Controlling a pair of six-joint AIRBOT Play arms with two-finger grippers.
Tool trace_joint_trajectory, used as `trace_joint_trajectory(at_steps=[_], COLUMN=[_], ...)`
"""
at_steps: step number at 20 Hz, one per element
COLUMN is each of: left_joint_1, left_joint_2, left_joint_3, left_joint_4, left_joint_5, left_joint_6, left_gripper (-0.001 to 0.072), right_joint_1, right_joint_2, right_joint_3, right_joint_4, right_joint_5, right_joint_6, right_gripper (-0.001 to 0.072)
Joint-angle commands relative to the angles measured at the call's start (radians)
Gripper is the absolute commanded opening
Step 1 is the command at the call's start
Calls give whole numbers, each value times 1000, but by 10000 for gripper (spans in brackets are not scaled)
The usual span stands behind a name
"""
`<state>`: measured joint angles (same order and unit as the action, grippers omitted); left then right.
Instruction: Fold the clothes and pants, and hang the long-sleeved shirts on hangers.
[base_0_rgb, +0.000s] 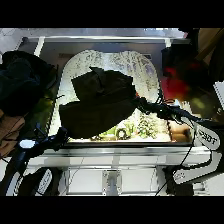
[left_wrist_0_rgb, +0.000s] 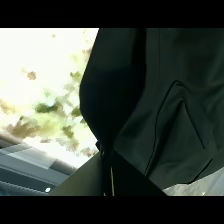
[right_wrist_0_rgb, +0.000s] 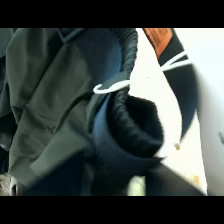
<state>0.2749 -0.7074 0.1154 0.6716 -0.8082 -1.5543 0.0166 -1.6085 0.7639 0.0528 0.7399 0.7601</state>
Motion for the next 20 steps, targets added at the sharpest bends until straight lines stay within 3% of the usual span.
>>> trace_joint_trajectory(at_steps=[1, 3, 6, 10, 13, 17, 20], left_joint_1=[-1, 9, 58, 117, 157, 161, 161], left_joint_2=[3, 16, 49, 115, 145, 129, 84], left_joint_3=[2, 44, 247, 681, 1061, 1475, 1629], left_joint_4=[0, 1, 41, 88, 164, 314, 316], left_joint_5=[0, -32, -153, -187, -189, -196, -243], left_joint_6=[5, 83, 124, 124, 134, 133, 134], left_gripper=[10, 9, 8, 8, 8, 7, 7], right_joint_1=[2, -5, -52, -69, -45, -39, -39], right_joint_2=[9, 61, 260, 656, 879, 943, 919], right_joint_3=[7, 7, 9, 147, 398, 736, 805], right_joint_4=[-2, -12, -187, -515, -634, -713, -693], right_joint_5=[-14, 16, 110, 241, 316, 497, 623], right_joint_6=[-2, -23, 8, 216, 320, 513, 619], right_gripper=[33, 22, 21, 20, 20, 19, 20])
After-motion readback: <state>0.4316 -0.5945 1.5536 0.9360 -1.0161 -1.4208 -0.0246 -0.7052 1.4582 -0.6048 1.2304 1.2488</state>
